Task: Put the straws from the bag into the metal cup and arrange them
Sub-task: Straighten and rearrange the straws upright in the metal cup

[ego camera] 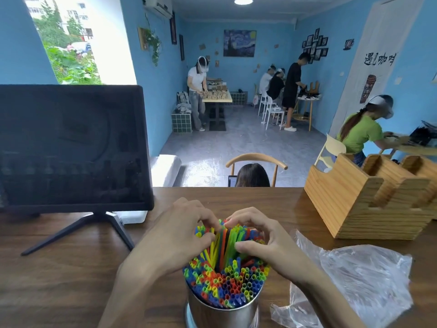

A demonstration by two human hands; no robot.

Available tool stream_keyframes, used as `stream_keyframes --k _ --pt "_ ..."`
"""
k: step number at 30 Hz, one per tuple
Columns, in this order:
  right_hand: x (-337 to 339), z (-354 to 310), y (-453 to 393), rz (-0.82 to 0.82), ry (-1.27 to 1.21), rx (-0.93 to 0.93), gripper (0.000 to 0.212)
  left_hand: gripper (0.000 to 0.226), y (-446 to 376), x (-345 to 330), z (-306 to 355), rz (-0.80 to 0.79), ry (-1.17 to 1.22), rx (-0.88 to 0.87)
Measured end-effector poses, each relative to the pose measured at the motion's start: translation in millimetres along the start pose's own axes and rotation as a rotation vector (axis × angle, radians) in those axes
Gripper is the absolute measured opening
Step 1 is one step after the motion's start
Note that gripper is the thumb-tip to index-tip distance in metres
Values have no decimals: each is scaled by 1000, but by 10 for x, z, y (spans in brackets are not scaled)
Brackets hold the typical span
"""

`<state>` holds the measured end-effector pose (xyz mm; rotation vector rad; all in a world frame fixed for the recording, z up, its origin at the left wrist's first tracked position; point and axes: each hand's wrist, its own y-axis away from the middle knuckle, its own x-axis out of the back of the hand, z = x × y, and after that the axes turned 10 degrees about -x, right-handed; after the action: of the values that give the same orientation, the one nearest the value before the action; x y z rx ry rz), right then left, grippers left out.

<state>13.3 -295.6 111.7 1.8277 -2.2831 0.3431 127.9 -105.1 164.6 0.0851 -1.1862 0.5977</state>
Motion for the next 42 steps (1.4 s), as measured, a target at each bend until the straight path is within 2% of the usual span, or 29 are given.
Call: stream_keyframes --k 5,12,16,19,23,28,32,37,42 --pt "-11 8 37 31 13 -72 34 12 6 7 54 -17 -20 13" --pt "-105 59 79 55 -157 -94 37 26 -25 4 119 -23 -53 35" --pt "-134 92 96 77 -206 -86 33 20 -24 -39 133 35 -97 28" --pt "-154 112 99 98 -242 -74 37 12 -8 -57 157 82 -110 -2" --pt "-168 152 118 109 -290 -74 34 13 20 -59 154 109 -112 -44" --pt "-192 127 133 110 -324 -70 32 8 62 -36 89 188 82 -34" --pt "-190 79 127 115 -250 -71 34 7 84 80 132 229 222 -74" --pt "-194 -30 130 111 -212 -60 39 9 8 110 161 207 -20 -189" --pt "-183 -142 133 94 -97 -12 35 23 -32 221 312 369 329 -245"
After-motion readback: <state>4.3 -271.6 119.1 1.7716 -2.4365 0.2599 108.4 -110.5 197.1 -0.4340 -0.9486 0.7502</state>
